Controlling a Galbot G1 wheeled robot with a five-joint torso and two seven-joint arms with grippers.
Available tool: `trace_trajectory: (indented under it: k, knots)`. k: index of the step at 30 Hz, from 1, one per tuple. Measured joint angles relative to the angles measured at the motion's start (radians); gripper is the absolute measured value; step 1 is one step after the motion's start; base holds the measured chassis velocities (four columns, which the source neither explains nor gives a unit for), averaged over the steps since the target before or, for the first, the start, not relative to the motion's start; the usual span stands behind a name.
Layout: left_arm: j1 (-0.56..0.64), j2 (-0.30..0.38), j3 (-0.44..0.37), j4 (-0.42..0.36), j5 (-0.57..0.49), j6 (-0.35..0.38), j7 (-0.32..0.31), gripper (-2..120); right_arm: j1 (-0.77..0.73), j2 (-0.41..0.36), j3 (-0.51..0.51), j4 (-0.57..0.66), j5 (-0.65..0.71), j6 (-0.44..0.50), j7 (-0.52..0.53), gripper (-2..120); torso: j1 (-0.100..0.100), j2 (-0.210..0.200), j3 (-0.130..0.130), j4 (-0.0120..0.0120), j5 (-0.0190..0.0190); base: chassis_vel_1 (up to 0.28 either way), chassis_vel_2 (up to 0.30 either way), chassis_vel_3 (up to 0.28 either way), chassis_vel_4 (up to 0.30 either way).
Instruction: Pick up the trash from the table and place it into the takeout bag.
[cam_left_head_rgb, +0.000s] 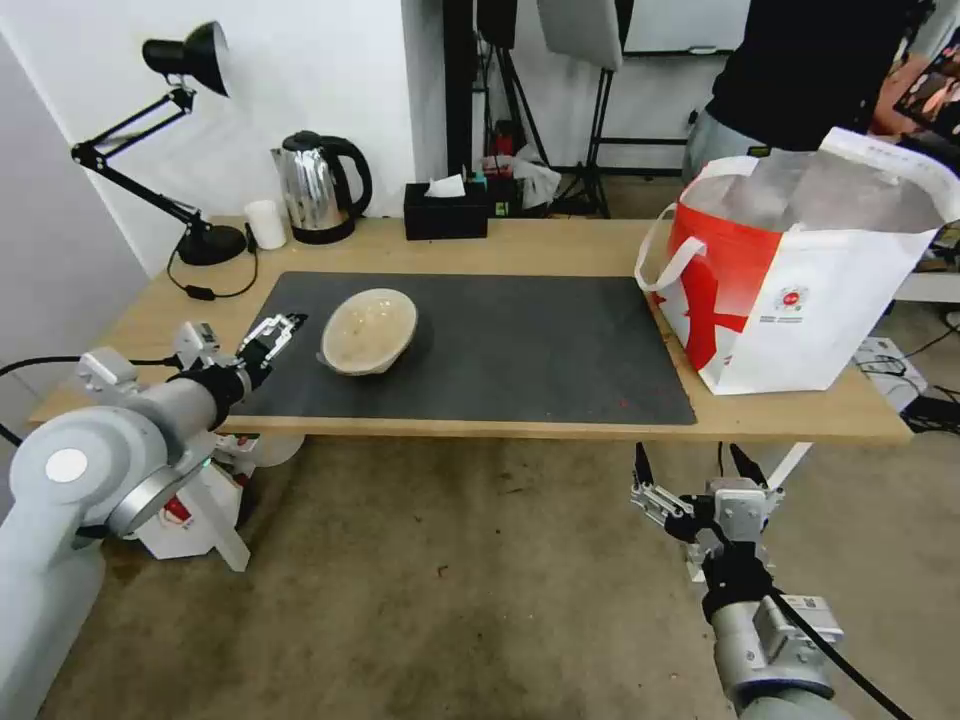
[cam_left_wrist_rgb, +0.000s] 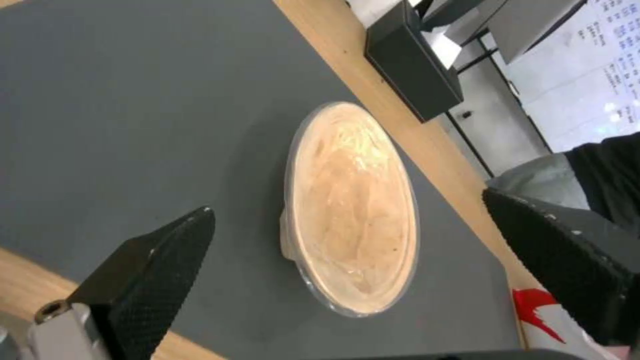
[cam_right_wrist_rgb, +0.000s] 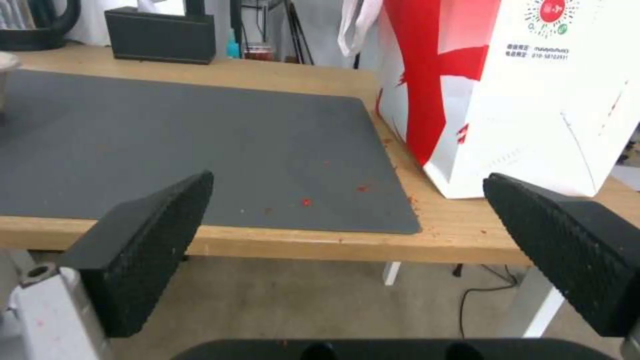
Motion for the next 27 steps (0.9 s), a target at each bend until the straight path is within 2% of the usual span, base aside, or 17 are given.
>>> trace_trajectory:
  k: [6, 16, 27]
  knots:
    - [-0.018, -0.003, 0.014, 0.015, -0.005, 0.013, -0.002, 100, 0.000, 0.000, 0.000, 0.000, 0.000, 0.000, 0.000, 100, 0.000, 0.000, 0.000, 0.0000, 0.0000, 0.000, 0.000, 0.000, 0.000]
    - [-0.065, -0.030, 0.032, 0.039, -0.115, 0.092, -0.060, 100, 0.000, 0.000, 0.000, 0.000, 0.000, 0.000, 0.000, 100, 0.000, 0.000, 0.000, 0.0000, 0.0000, 0.000, 0.000, 0.000, 0.000]
    - [-0.082, -0.040, 0.036, 0.057, -0.141, 0.113, -0.070, 100, 0.000, 0.000, 0.000, 0.000, 0.000, 0.000, 0.000, 100, 0.000, 0.000, 0.000, 0.0001, 0.0000, 0.000, 0.000, 0.000, 0.000]
